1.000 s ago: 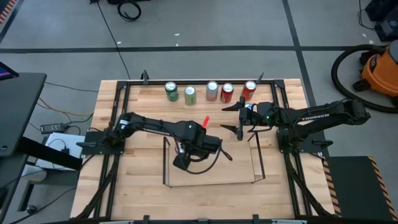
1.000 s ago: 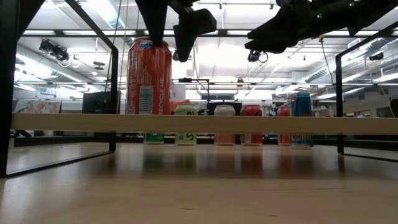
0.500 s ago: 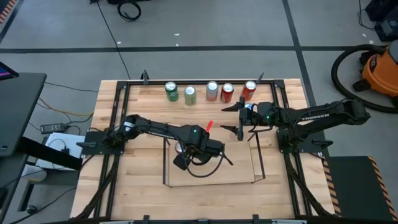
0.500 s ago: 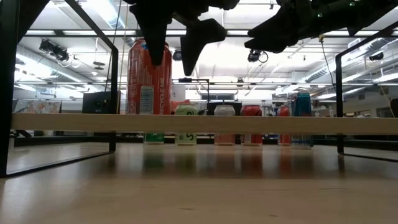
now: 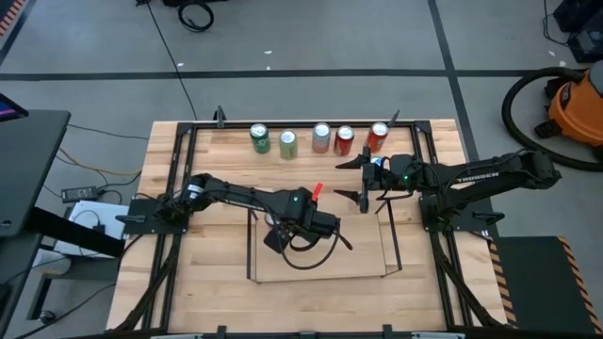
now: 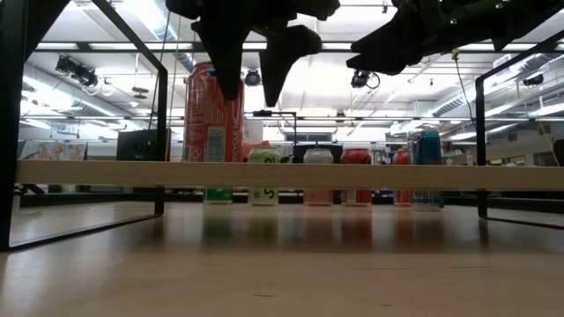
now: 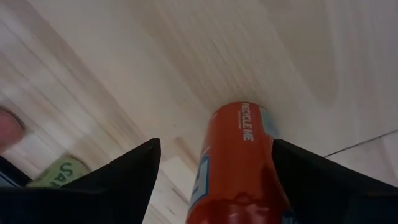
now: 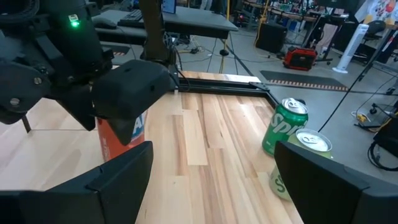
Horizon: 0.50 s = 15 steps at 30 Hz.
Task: Place canned beverage on shelf
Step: Put the bottom orange soda can on the shelf
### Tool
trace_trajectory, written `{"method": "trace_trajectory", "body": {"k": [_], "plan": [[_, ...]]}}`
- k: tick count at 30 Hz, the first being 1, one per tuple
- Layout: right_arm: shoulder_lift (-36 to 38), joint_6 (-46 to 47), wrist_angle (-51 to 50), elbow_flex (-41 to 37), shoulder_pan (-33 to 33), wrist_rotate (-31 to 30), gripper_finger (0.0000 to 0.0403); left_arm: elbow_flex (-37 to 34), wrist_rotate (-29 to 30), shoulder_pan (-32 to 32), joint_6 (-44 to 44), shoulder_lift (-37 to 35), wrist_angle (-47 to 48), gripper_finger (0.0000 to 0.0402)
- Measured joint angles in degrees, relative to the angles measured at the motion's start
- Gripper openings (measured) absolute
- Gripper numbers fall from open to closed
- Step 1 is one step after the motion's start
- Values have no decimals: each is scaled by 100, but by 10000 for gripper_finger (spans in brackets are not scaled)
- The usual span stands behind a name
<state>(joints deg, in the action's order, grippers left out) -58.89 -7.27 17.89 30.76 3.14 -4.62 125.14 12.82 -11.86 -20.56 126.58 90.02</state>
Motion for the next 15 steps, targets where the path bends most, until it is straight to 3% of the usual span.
{"method": "trace_trajectory", "body": {"k": [11,15], "plan": [[0,24,50,0,0,-4,347,396,-349,352,1278,-2,-366,318],[0,24,49,0,0,-5,347,588,-350,643,1551,-15,-23,318]]}}
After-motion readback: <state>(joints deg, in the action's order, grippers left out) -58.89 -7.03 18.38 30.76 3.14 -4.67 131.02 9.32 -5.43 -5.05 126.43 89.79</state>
